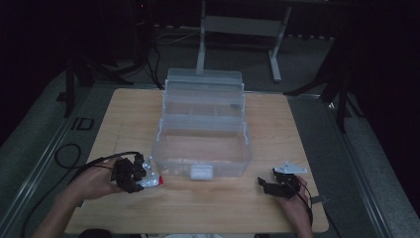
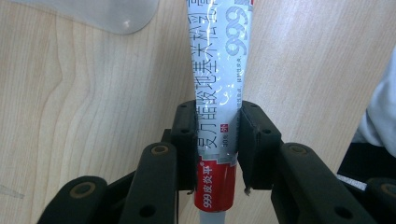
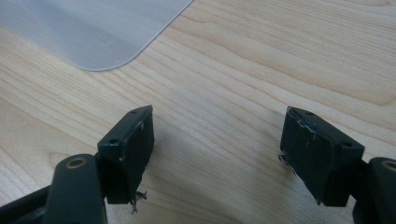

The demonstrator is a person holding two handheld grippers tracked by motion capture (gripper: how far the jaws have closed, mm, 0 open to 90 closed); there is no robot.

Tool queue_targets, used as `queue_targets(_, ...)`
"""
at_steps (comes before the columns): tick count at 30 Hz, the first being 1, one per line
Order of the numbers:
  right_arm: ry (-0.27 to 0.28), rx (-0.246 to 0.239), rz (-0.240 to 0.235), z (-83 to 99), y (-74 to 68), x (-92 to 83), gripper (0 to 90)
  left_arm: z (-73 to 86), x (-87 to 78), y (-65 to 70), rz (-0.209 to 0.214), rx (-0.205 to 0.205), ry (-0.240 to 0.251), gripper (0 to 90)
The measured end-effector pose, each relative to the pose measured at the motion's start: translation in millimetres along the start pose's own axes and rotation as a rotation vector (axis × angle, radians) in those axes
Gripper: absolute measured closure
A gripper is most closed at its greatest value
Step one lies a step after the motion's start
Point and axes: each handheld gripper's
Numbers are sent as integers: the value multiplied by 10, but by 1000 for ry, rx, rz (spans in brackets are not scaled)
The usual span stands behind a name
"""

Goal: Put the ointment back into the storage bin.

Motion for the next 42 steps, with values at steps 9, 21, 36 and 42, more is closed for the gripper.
queue_targets(9,0,0,0,0,0,0,257,38,-93,-24,-1,-4,13,704)
queue_targets(21,0,0,0,0,0,0,257,52,-197,-39,7,-6,43,704)
queue_targets(36,0,0,0,0,0,0,257,69,-325,-88,-1,-9,70,704)
queue_targets(42,0,0,0,0,0,0,257,71,-384,-111,-6,-4,76,704)
Point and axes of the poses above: each handheld gripper's, and its own axes: x roughly forward along the jaws, z roughly out of its underside, y roughly to its right, and after that the axes turned 9 degrees about -y, right-handed
